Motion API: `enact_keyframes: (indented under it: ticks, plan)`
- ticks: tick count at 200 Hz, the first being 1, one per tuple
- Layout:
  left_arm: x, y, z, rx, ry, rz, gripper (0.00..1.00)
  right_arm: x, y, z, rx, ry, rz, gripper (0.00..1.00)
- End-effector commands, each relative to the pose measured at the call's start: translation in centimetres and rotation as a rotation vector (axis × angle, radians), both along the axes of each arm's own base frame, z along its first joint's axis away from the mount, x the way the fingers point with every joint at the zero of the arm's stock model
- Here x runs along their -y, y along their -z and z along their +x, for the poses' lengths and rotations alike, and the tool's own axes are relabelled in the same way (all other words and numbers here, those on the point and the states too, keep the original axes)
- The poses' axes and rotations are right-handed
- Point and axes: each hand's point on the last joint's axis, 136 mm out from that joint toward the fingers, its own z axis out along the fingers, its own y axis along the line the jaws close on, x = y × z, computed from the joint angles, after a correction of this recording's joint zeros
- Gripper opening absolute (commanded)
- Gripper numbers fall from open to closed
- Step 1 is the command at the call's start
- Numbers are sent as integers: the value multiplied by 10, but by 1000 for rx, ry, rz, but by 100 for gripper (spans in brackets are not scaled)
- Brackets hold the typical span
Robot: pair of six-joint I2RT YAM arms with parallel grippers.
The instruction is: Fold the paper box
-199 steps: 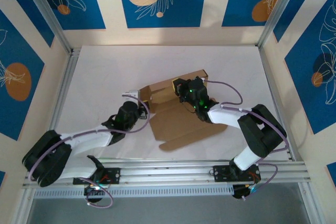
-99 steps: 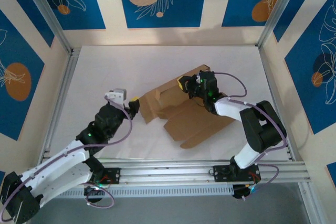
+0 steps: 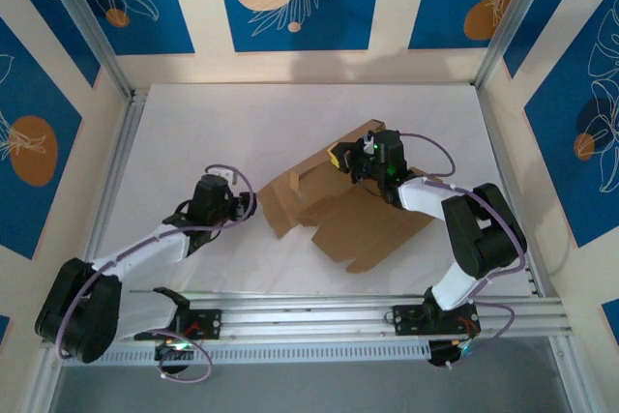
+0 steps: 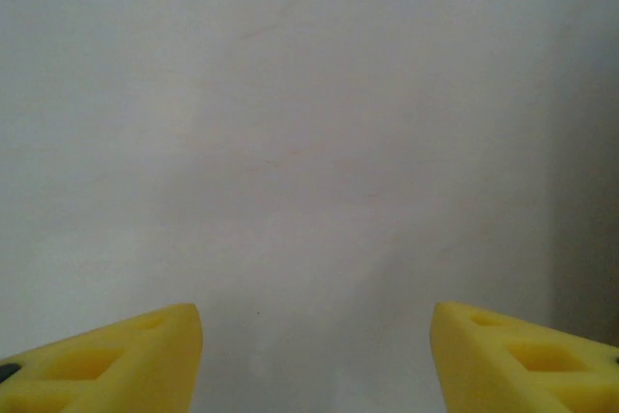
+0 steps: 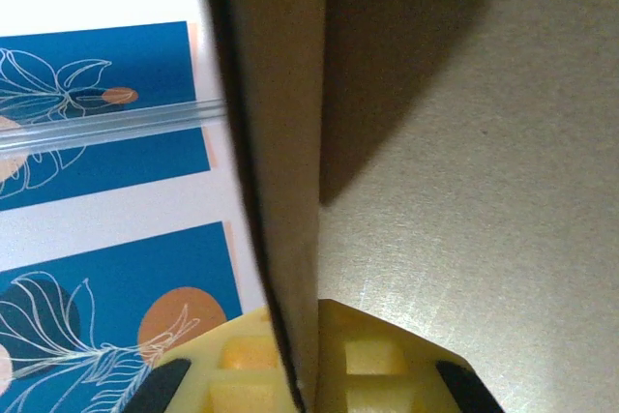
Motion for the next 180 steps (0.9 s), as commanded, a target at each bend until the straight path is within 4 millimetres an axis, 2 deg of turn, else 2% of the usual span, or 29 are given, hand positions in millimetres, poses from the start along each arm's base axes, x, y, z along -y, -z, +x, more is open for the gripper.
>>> enact_keyframes:
  ticks: [1,50,110,140,180]
  plan:
    - [37,-14,-3,39,154,-146,65,2,14,-13,-96,-2,12,0]
    - [84,-16,-26,61,376,-148,68,-2,-2,-12,-77,9,41,0]
    - [125,-34,-40,146,507,-147,75,-10,-5,-18,-58,37,79,0]
    - [140,-31,-37,154,529,-104,76,-18,-5,-23,-55,23,79,0]
    - [141,-31,-16,194,462,-42,78,-27,-7,-31,-41,2,96,0]
